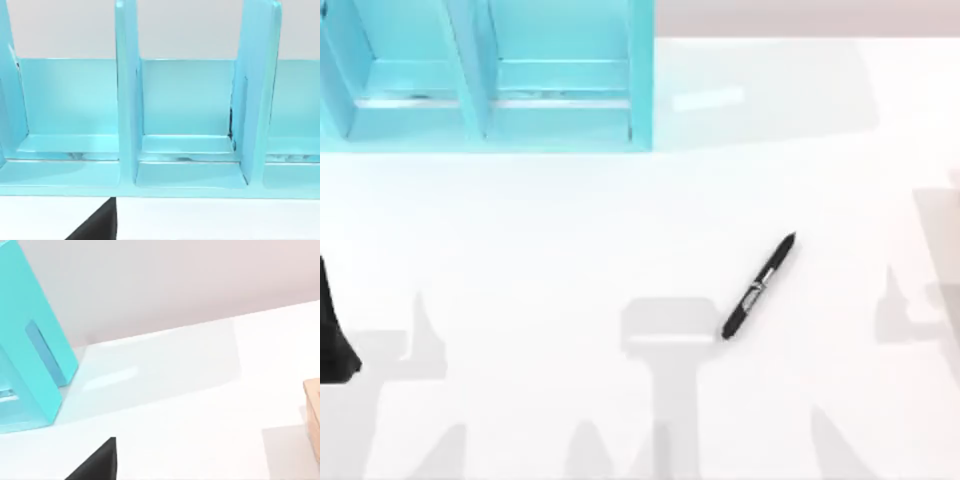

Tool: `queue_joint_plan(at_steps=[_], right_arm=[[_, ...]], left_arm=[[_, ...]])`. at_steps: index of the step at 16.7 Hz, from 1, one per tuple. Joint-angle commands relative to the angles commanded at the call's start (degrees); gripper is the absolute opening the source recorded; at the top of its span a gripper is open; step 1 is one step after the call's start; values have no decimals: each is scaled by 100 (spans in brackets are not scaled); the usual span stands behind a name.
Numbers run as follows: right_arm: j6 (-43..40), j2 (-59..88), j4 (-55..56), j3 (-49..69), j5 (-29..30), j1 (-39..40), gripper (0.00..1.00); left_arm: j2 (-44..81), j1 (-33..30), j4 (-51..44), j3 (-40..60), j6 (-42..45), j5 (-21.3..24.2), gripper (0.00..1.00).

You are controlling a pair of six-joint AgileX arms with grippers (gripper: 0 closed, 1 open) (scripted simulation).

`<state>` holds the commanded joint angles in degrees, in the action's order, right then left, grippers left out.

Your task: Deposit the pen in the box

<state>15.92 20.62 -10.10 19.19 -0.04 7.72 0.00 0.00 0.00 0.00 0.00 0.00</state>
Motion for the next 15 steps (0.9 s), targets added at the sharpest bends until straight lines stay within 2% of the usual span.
queue_joint_plan(at_steps=[9, 15], right_arm=[[2607, 5471, -3064, 3968, -15, 1462, 100], [3954, 8618, -4655, 6402, -103, 1916, 100]], left_arm=[[0, 0, 0, 0, 0, 0, 100], [0, 0, 0, 0, 0, 0, 100]])
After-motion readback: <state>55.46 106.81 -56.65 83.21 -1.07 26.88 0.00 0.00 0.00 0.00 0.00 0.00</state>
